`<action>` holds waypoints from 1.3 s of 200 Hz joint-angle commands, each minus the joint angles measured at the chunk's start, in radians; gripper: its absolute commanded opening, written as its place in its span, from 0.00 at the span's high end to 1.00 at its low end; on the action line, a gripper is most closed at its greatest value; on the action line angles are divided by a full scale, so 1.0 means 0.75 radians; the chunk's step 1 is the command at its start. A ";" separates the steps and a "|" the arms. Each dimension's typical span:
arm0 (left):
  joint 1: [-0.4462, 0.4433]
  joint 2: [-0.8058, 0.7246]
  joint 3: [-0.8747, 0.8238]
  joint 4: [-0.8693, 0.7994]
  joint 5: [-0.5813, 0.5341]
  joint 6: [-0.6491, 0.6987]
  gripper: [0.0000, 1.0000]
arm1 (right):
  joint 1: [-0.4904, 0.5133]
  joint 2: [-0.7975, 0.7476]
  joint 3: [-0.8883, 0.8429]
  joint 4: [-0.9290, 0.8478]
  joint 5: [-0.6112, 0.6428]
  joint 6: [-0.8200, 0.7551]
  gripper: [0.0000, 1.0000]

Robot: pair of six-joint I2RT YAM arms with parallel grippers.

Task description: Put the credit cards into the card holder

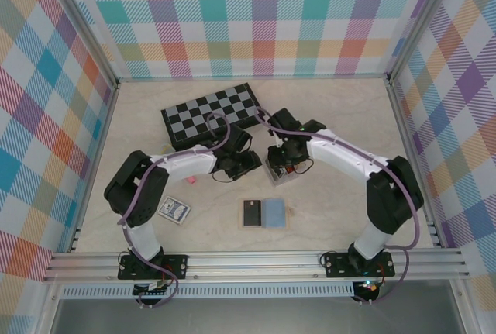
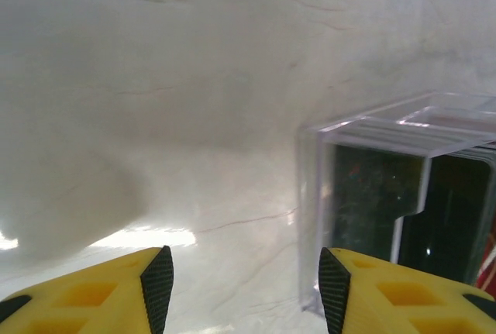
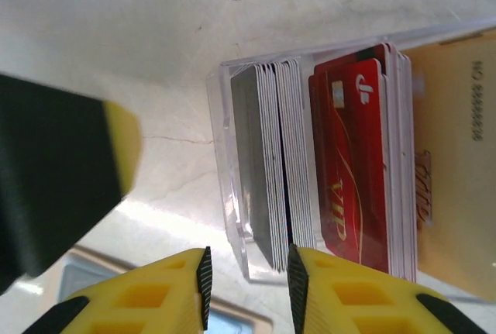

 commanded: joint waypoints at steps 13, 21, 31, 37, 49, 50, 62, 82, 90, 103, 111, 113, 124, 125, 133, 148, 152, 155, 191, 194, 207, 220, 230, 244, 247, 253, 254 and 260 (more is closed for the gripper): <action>0.031 -0.167 -0.112 0.011 -0.100 -0.058 0.45 | 0.066 0.097 0.092 -0.058 0.227 -0.074 0.64; 0.038 -0.189 -0.132 0.012 -0.111 -0.065 0.45 | 0.078 0.123 0.108 -0.065 0.260 -0.084 0.63; 0.045 -0.215 -0.155 0.010 -0.125 -0.072 0.45 | 0.097 0.153 0.126 -0.070 0.312 -0.097 0.62; 0.049 -0.231 -0.169 0.014 -0.133 -0.076 0.45 | 0.105 0.170 0.137 -0.075 0.348 -0.098 0.61; 0.054 -0.260 -0.192 0.013 -0.151 -0.086 0.45 | 0.118 0.206 0.156 -0.090 0.400 -0.106 0.61; 0.054 -0.262 -0.193 0.013 -0.153 -0.086 0.45 | 0.119 0.209 0.157 -0.091 0.403 -0.106 0.61; 0.057 -0.287 -0.209 0.004 -0.176 -0.095 0.45 | 0.124 0.238 0.167 -0.093 0.424 -0.114 0.61; 0.062 -0.328 -0.237 0.005 -0.202 -0.112 0.45 | 0.134 0.265 0.173 -0.094 0.435 -0.117 0.60; 0.062 -0.344 -0.251 0.006 -0.214 -0.120 0.45 | 0.139 0.271 0.173 -0.090 0.437 -0.121 0.60; 0.063 -0.365 -0.268 0.009 -0.230 -0.131 0.45 | 0.141 0.288 0.175 -0.088 0.453 -0.122 0.59; 0.064 -0.375 -0.275 0.012 -0.233 -0.135 0.45 | 0.143 0.297 0.176 -0.086 0.462 -0.126 0.59; 0.065 -0.378 -0.278 0.012 -0.234 -0.136 0.45 | 0.144 0.301 0.176 -0.086 0.464 -0.128 0.59; 0.064 -0.386 -0.282 0.008 -0.243 -0.138 0.45 | 0.149 0.313 0.180 -0.089 0.483 -0.128 0.59; 0.064 -0.389 -0.283 0.008 -0.243 -0.138 0.45 | 0.150 0.314 0.181 -0.091 0.488 -0.128 0.59; 0.064 -0.393 -0.287 0.007 -0.243 -0.138 0.44 | 0.156 0.320 0.189 -0.104 0.525 -0.124 0.59; 0.065 -0.397 -0.288 0.003 -0.242 -0.138 0.44 | 0.166 0.319 0.198 -0.117 0.590 -0.123 0.59; 0.064 -0.398 -0.291 0.005 -0.238 -0.138 0.44 | 0.168 0.318 0.200 -0.121 0.604 -0.121 0.59; 0.064 -0.399 -0.290 0.006 -0.237 -0.138 0.44 | 0.168 0.314 0.200 -0.123 0.609 -0.121 0.59; 0.064 -0.400 -0.294 0.006 -0.232 -0.139 0.44 | 0.168 0.280 0.192 -0.118 0.622 -0.121 0.62; 0.064 -0.399 -0.294 0.006 -0.232 -0.138 0.44 | 0.168 0.279 0.192 -0.118 0.621 -0.119 0.63; 0.064 -0.397 -0.293 0.009 -0.227 -0.140 0.44 | 0.168 0.274 0.190 -0.119 0.621 -0.117 0.66; 0.064 -0.395 -0.293 0.009 -0.225 -0.140 0.44 | 0.166 0.269 0.192 -0.123 0.621 -0.113 0.68; 0.064 -0.392 -0.294 0.011 -0.221 -0.139 0.44 | 0.167 0.264 0.191 -0.126 0.622 -0.111 0.69; 0.064 -0.391 -0.292 0.012 -0.218 -0.141 0.44 | 0.167 0.256 0.188 -0.125 0.623 -0.109 0.71; 0.064 -0.390 -0.294 0.012 -0.218 -0.142 0.44 | 0.167 0.254 0.188 -0.125 0.622 -0.110 0.72; 0.065 -0.390 -0.293 0.014 -0.216 -0.142 0.44 | 0.167 0.252 0.189 -0.125 0.623 -0.111 0.72; 0.065 -0.389 -0.293 0.014 -0.215 -0.142 0.44 | 0.167 0.252 0.188 -0.126 0.623 -0.111 0.72; 0.064 -0.389 -0.293 0.016 -0.214 -0.142 0.44 | 0.168 0.249 0.187 -0.127 0.622 -0.111 0.73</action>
